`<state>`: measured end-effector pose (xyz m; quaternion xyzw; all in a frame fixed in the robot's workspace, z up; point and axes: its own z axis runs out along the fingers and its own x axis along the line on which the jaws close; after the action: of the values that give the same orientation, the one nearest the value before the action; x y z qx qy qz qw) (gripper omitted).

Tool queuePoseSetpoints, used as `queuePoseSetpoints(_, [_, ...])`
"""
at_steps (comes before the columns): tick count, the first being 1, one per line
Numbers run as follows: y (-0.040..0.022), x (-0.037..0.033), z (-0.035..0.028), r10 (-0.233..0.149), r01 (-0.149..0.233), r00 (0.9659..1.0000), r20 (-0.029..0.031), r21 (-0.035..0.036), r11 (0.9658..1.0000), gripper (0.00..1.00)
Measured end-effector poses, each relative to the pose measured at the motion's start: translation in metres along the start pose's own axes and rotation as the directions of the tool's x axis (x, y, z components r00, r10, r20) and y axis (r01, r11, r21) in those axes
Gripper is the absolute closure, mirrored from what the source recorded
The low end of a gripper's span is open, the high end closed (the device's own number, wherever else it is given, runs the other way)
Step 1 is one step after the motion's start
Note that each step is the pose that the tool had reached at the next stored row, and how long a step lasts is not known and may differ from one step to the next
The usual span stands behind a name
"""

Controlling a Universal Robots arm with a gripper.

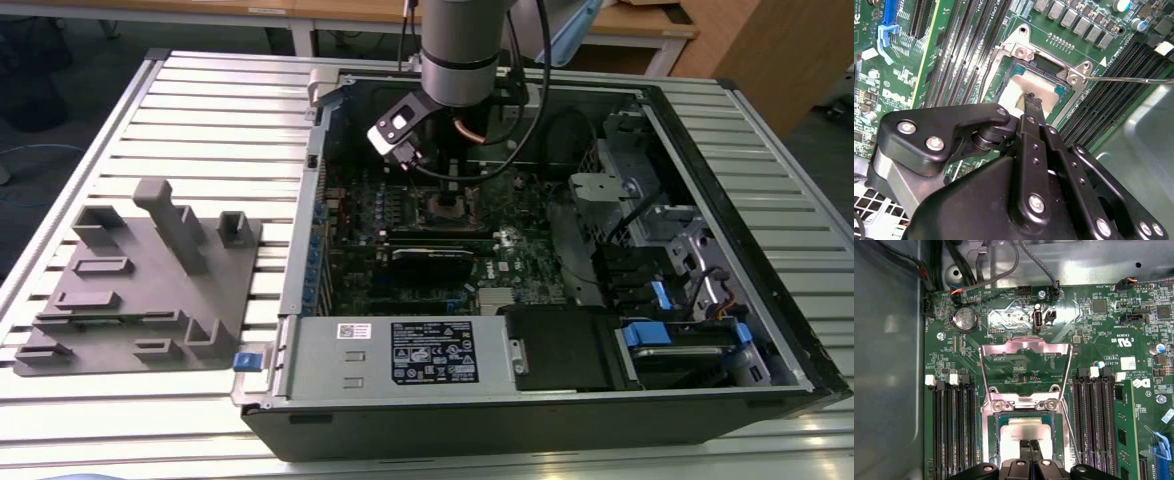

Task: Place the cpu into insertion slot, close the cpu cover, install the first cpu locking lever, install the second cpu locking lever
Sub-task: 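Place the cpu into insertion slot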

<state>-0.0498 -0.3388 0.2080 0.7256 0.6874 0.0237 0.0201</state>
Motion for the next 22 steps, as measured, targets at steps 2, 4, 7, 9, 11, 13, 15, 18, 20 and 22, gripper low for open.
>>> queuePoseSetpoints(2, [0.0000,0.0000,0.0004,-0.015,0.015,0.9999,-0.0011,0.0000,0.9999,0.89])
queuePoseSetpoints(4, [0.0000,0.0001,0.0011,-0.025,0.025,0.9997,-0.0016,0.0000,0.9997,0.89])
queuePoseSetpoints(7, [-0.0002,0.0000,0.0041,-0.026,0.026,0.9997,-0.0012,0.0002,0.9997,0.89])
queuePoseSetpoints(9, [-0.0003,0.0000,0.0062,-0.026,0.026,0.9997,-0.0013,0.0001,0.9997,0.89])
queuePoseSetpoints(11, [-0.0004,-0.0001,0.0077,-0.026,0.026,0.9997,-0.0012,0.0002,0.9997,0.89])
queuePoseSetpoints(13, [-0.0006,-0.0002,0.0085,-0.026,0.026,0.9997,-0.0005,0.0006,0.9997,0.89])
queuePoseSetpoints(15, [-0.0006,-0.0002,0.0087,-0.026,0.026,0.9997,-0.0005,0.0006,0.9997,0.89])
queuePoseSetpoints(18, [-0.0005,-0.0001,0.0090,-0.026,0.026,0.9997,-0.0012,0.0002,0.9997,0.89])
queuePoseSetpoints(20, [-0.0005,-0.0001,0.0090,-0.026,0.026,0.9997,-0.0011,0.0002,0.9997,0.89])
queuePoseSetpoints(22, [-0.0005,-0.0001,0.0090,-0.026,0.026,0.9997,-0.0011,0.0002,0.9997,0.89])
